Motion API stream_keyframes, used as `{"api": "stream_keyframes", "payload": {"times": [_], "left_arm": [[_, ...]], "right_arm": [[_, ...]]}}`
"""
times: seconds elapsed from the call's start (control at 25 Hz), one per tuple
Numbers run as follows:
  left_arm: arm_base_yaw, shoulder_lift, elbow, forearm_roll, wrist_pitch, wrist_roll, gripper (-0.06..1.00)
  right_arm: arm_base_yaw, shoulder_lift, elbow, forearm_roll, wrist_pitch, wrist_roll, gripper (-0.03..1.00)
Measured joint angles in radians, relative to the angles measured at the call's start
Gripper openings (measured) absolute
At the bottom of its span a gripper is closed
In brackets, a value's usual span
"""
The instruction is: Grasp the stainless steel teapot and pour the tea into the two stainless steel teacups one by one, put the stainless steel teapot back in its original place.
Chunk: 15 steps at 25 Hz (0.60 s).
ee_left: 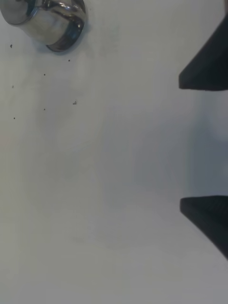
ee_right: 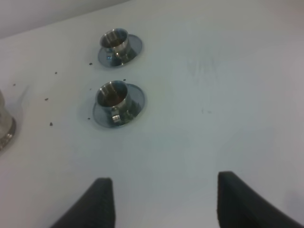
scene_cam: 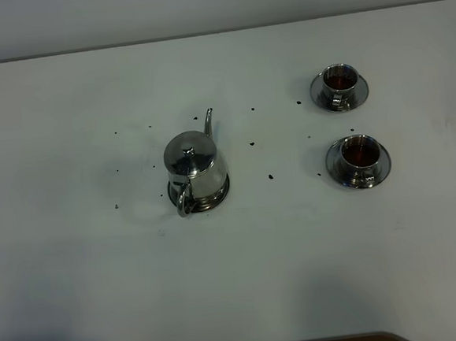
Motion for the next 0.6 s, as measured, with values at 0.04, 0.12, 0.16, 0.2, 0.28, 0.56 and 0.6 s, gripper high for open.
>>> {"api": "stream_keyframes", "payload": {"times": [0.04,0.12,0.16,0.2,0.28,0.56,0.6], "left_arm": [[0.000,0.000,0.000,0.000,0.000,0.000,0.53],[0.000,0.000,0.000,0.000,0.000,0.000,0.53],[0.000,0.000,0.000,0.000,0.000,0.000,0.53],[0.000,0.000,0.000,0.000,0.000,0.000,0.53],[0.000,0.000,0.000,0.000,0.000,0.001,0.53],[0.000,0.000,0.000,0.000,0.000,0.002,0.53],[0.000,0.000,0.000,0.000,0.000,0.001,0.53]], "right_arm": [[0.000,0.000,0.000,0.000,0.000,0.000,0.48],[0.000,0.000,0.000,0.000,0.000,0.000,0.48],[0.000,0.000,0.000,0.000,0.000,0.000,0.48],[0.000,0.000,0.000,0.000,0.000,0.000,0.48],[0.000,0.000,0.000,0.000,0.000,0.000,0.48],[0.000,0.000,0.000,0.000,0.000,0.000,0.48],[0.000,0.000,0.000,0.000,0.000,0.000,0.48]]}}
